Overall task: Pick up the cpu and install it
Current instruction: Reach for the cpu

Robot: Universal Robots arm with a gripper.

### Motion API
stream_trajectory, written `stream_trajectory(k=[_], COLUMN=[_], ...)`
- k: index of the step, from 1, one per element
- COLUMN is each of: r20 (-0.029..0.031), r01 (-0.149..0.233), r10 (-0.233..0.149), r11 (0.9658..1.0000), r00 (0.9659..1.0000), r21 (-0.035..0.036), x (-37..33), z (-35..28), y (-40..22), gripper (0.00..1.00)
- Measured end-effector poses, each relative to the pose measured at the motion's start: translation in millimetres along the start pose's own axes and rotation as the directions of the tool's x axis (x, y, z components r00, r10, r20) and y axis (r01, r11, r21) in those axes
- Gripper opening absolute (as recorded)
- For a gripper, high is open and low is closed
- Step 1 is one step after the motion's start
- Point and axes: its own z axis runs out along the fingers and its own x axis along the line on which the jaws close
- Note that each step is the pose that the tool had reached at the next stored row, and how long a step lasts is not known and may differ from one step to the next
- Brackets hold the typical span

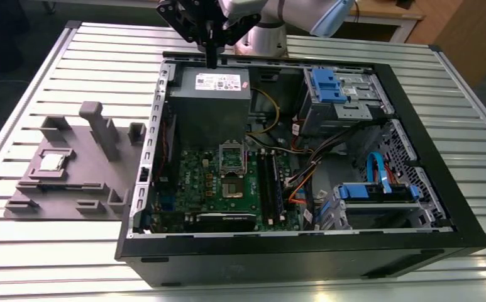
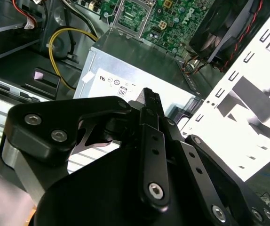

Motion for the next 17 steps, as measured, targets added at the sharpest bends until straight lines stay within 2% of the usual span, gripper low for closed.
stream_trajectory(k=[17], r20=[0.0006], r01=[0.000], r10=[0.000], r11=[1.0000], r00=[1.0000], r21=[-0.0001], x=[5.1], z=[-0.1], y=[-0.4], gripper=[0.10])
